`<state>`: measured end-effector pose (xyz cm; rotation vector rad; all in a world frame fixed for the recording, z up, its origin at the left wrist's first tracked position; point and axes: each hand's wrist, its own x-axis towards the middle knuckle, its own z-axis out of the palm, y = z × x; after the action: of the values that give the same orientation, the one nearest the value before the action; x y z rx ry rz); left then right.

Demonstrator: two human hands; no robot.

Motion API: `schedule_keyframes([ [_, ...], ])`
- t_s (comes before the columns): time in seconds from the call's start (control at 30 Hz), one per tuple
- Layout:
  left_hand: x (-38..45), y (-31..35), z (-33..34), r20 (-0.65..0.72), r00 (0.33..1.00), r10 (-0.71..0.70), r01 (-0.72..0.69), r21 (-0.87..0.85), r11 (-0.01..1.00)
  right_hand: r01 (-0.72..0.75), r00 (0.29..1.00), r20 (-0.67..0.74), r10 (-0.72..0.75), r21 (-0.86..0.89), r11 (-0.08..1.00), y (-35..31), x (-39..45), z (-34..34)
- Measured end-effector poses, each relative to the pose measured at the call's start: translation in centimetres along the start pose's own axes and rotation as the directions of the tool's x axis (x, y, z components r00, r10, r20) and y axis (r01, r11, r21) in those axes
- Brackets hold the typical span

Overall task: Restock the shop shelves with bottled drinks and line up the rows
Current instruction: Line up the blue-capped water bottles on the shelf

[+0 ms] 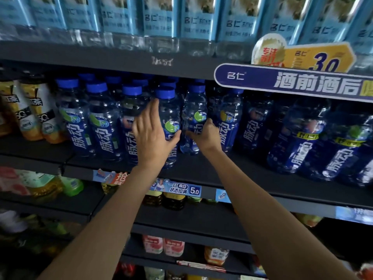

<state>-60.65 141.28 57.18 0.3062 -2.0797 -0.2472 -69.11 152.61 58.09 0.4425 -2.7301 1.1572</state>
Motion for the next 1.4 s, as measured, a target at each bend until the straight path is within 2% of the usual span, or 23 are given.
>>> schedule_keyframes([
  [0.17,0.0,-0.3,-0.2,-0.049,0.997,0.053,-0.052,0.029,0.998,-0.153,0.962,-0.24,0.132,-0.071,0.986,-1.0,-0.9,1.7],
  [0.33,0.2,-0.5,-0.4,-0.055,0.996,0.074,-0.07,0.081,0.994,-0.285,0.901,-0.336,0.274,0.017,0.958,-1.5,-0.8,1.6],
  [0.47,0.2,-0.5,-0.3,-0.044,0.996,0.074,-0.069,0.097,0.993,-0.275,0.903,-0.321,0.285,0.077,0.958,-1.5,-1.6,1.3],
  [0.6,0.2,-0.5,-0.1,-0.046,0.996,0.078,-0.072,0.119,0.99,-0.21,0.946,-0.25,0.208,0.019,0.978,-1.8,-2.2,1.9],
  [0.7,0.3,-0.6,-0.1,-0.06,0.994,0.088,-0.082,0.102,0.991,-0.219,0.949,-0.227,0.219,0.027,0.975,-2.4,-1.3,2.2],
  [0.97,0.3,-0.8,0.1,-0.084,0.993,0.08,-0.072,0.096,0.993,-0.29,0.91,-0.282,0.305,0.094,0.952,-2.2,-0.1,3.1],
  [1.2,0.3,-0.7,0.7,-0.118,0.99,0.08,-0.066,0.122,0.99,-0.263,0.908,-0.325,0.263,0.045,0.964,-0.9,-0.4,2.5],
  [1.4,0.2,-0.6,0.7,-0.122,0.989,0.079,-0.066,0.109,0.992,-0.187,0.968,-0.156,0.194,0.062,0.98,-0.2,0.5,2.0],
])
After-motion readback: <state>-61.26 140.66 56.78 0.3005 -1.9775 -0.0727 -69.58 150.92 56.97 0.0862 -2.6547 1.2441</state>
